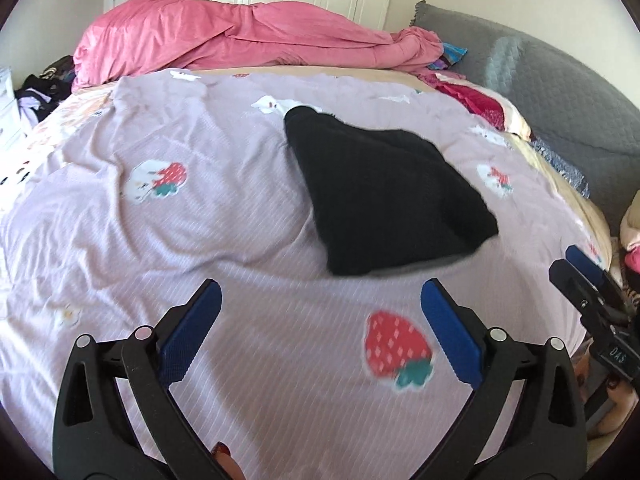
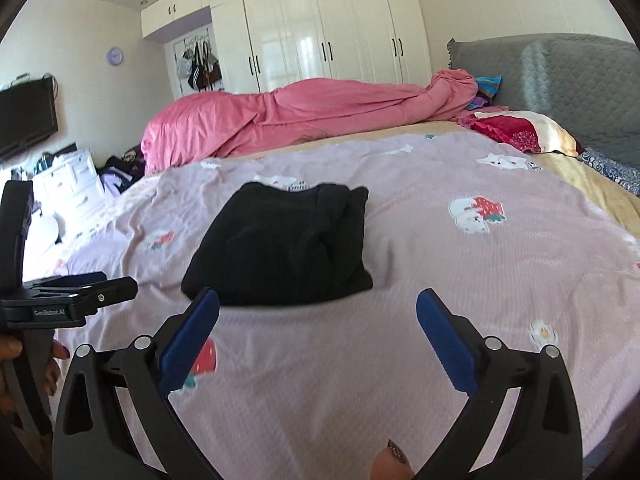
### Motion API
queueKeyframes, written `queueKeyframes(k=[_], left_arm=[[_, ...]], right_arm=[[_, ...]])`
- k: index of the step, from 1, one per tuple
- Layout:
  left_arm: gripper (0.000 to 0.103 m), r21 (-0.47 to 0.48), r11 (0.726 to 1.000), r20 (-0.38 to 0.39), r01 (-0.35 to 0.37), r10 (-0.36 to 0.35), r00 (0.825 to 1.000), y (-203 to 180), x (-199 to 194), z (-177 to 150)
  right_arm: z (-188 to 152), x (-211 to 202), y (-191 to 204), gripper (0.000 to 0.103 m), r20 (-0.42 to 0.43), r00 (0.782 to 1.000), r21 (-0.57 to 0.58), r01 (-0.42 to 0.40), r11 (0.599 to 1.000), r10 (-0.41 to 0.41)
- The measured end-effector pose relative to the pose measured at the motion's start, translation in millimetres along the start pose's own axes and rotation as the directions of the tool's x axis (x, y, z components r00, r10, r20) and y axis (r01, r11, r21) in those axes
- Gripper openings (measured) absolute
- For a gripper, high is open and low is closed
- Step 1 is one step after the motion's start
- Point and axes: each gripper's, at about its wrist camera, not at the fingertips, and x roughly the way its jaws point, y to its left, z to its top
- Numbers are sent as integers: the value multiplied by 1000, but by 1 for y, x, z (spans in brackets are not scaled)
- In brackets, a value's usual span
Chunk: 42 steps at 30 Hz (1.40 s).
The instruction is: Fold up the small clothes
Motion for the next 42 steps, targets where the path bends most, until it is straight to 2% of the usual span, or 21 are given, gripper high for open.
queueKeyframes(k=[6, 13, 25, 42], left_arm=[[94, -26, 1000, -28, 14, -15, 999, 10, 0, -23], [94, -70, 998, -35, -6, 3, 999, 24, 10, -31], [94, -56, 998, -58, -13, 10, 998, 22, 14, -30], [94, -47, 998, -64, -48, 44, 997, 20, 14, -32]], right_arm=[[-15, 4, 19, 99, -67, 997, -64, 46, 997, -50], [-26, 27, 22, 99, -132, 989, -59, 55, 997, -63], [-28, 32, 22, 99, -125, 991, -38, 32, 999, -36], [-28, 34, 17, 99, -138, 990, -24, 39, 999, -42]])
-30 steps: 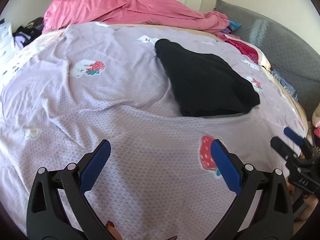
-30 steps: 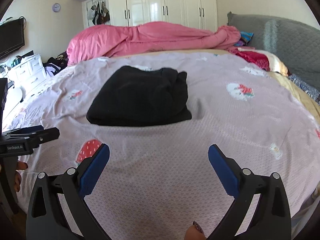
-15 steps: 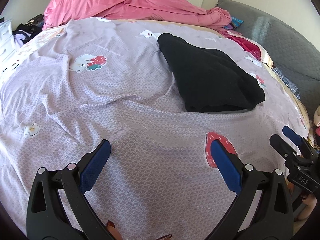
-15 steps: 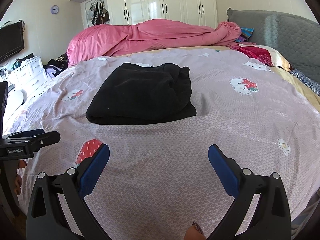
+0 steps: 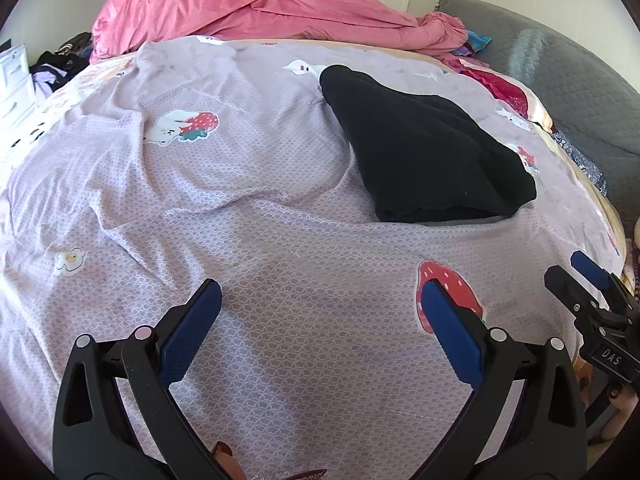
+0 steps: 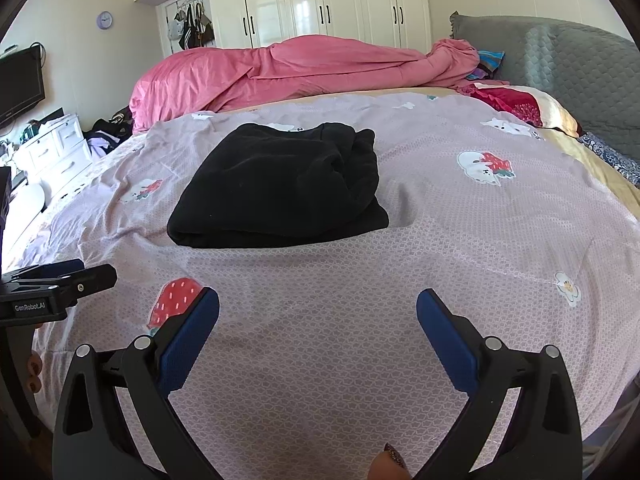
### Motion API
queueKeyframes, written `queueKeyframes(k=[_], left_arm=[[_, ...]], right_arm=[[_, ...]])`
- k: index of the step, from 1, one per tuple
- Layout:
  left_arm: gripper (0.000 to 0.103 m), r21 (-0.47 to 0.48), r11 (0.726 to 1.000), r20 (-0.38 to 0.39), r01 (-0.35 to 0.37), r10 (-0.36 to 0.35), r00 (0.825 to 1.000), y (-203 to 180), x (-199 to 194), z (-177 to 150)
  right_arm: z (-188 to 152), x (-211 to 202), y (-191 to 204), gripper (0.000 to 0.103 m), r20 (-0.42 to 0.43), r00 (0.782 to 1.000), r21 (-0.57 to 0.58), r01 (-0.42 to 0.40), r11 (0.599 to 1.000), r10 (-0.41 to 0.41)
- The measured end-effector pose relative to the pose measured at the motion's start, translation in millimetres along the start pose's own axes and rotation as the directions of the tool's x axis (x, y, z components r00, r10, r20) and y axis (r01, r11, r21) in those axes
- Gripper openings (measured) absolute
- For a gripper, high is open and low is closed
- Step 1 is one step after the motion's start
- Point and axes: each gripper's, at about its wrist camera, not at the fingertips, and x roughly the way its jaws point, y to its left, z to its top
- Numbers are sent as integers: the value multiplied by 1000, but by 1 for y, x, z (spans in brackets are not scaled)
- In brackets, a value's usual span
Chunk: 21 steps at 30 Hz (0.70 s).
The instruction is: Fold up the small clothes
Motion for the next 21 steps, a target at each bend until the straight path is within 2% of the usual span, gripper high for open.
queueKeyframes(k=[21], left_arm=[[94, 0, 1000, 10, -24, 24, 1000, 0, -3, 1]], right_arm=[[0, 1, -2, 99, -9, 1000, 3, 10, 1000, -10]])
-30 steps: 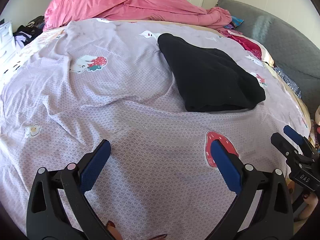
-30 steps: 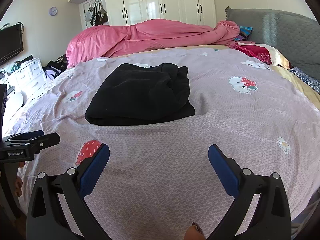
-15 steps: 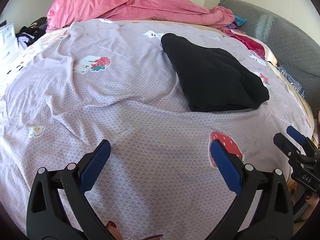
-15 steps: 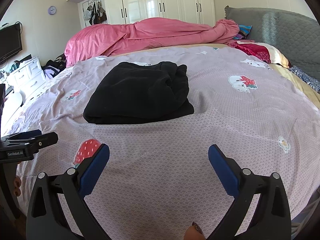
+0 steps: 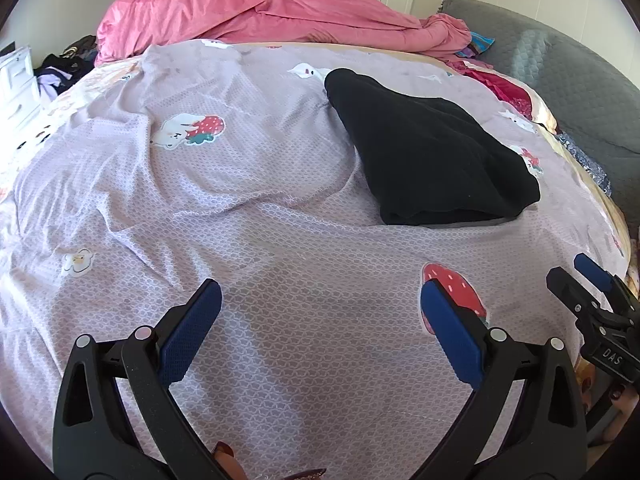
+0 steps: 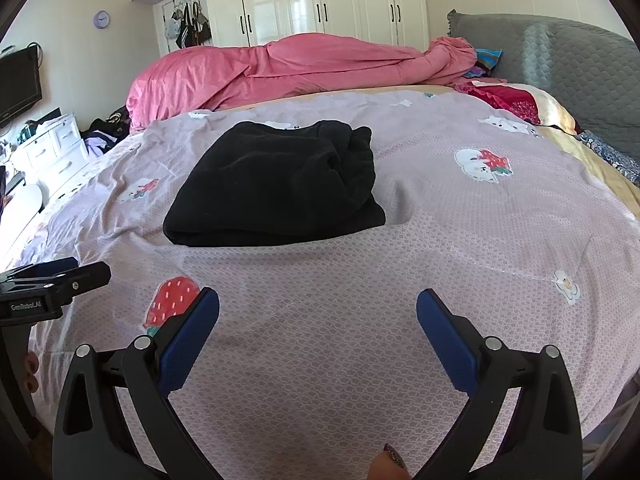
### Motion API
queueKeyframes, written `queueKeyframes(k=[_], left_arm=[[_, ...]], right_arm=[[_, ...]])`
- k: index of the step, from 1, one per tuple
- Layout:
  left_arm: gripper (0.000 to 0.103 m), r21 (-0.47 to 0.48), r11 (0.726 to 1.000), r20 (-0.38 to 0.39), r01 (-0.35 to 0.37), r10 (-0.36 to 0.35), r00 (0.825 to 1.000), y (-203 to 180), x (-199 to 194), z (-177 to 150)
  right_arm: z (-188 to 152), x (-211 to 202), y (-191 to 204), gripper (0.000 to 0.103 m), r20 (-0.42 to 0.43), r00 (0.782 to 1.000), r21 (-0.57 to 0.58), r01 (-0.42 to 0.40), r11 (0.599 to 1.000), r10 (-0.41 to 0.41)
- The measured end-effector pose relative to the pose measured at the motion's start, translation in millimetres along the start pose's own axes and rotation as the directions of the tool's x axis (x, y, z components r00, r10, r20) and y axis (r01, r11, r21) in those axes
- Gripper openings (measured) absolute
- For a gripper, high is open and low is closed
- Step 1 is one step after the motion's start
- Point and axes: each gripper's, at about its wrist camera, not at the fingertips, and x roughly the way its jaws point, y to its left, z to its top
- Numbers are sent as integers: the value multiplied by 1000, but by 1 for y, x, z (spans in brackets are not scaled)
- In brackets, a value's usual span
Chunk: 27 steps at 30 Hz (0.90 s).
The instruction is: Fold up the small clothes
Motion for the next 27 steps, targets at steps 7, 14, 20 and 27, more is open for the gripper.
queueKeyframes(k=[7, 14, 20, 27], left_arm=[[94, 1, 1000, -2, -8, 8, 1000, 0, -1, 1], [94, -1, 1000, -10, -21, 21, 1000, 0, -1, 0], [94, -7, 1000, -20, -9, 9, 1000, 0, 1, 0], [94, 4, 1000, -17, -11, 11, 1000, -2, 0, 0]], right_arm=[[-1, 1, 0, 99, -5, 1000, 0, 4, 1000, -4], [-1, 3, -1, 99, -10, 1000, 1, 7, 1000, -7], [-1, 4, -2, 99, -13, 1000, 1, 9, 1000, -9], [-1, 4, -2, 99, -13, 1000, 3, 9, 1000, -9]])
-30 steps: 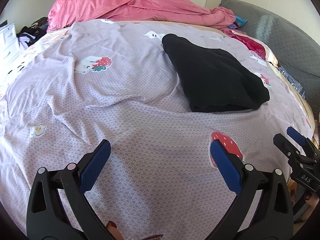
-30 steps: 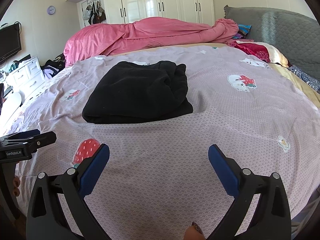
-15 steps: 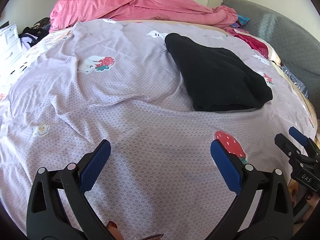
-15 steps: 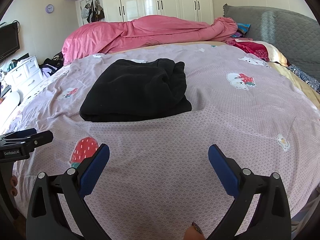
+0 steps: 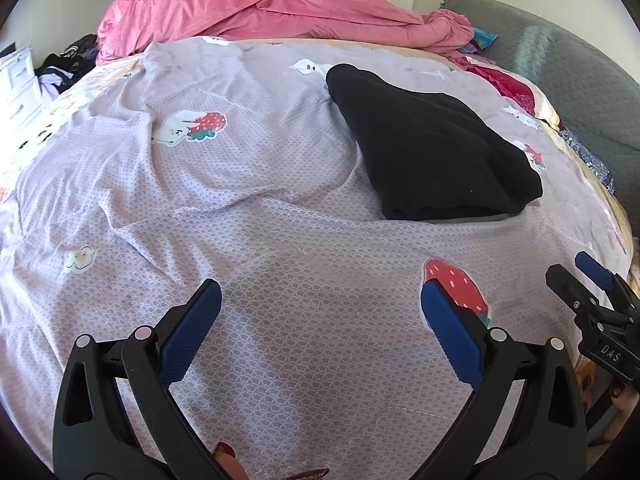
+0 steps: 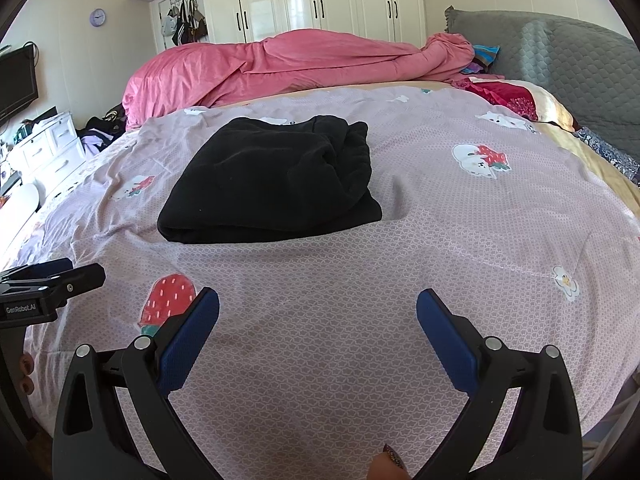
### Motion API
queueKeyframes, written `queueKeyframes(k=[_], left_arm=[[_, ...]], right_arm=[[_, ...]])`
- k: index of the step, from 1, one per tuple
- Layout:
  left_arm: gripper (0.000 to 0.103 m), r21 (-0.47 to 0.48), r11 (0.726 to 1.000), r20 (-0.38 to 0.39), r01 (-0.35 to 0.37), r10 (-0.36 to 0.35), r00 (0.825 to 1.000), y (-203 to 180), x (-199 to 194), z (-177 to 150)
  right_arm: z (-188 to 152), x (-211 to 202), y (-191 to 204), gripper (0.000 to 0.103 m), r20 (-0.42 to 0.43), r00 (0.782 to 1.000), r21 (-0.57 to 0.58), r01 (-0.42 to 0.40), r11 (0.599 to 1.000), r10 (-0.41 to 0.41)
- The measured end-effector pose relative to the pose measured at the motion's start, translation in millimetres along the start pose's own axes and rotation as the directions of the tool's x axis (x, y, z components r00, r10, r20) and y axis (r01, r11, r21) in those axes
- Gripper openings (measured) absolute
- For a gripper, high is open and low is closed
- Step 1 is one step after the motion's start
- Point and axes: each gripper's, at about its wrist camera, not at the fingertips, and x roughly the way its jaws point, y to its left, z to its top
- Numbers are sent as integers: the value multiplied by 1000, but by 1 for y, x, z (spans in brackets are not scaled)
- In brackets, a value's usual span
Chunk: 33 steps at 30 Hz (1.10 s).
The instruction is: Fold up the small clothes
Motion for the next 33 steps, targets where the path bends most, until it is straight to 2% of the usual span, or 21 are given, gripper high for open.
queueKeyframes(k=[8, 17, 20, 23, 26, 29, 31, 32, 33], left_arm=[[94, 19, 1000, 3, 1, -1, 1000, -3, -1, 0], [94, 39, 999, -5, 38, -38, 999, -7, -3, -1], [94, 64, 998, 5, 19, -19, 1000, -9, -7, 2], [94, 55, 998, 26, -14, 13, 1000, -3, -13, 6], [94, 36, 997, 52, -65, 63, 997, 15, -22, 14], [94, -58, 993, 69, -105, 109, 992, 60, -37, 28], [94, -104, 984, 50, -142, 147, 988, 99, -41, 35], [94, -121, 980, 44, -157, 163, 986, 116, -43, 37], [94, -142, 969, 23, -203, 208, 978, 144, -44, 39]], right_arm=[[0, 0, -1, 99, -3, 1000, 5, 0, 1000, 0], [0, -1, -3, 99, 0, 1000, 15, 7, 1000, -7], [1, -5, -9, 99, 6, 999, 42, 39, 998, -40], [6, -25, -26, 99, 47, 990, 112, 126, 986, -132], [7, -58, -68, 99, 73, 966, 251, 223, 942, -249], [-5, -97, -132, 99, 42, 921, 393, 341, 854, -387], [-24, -125, -184, 99, -21, 845, 451, 485, 749, -534], [-34, -136, -206, 99, -61, 800, 462, 553, 694, -597], [-47, -148, -233, 99, -116, 745, 471, 623, 624, -657]])
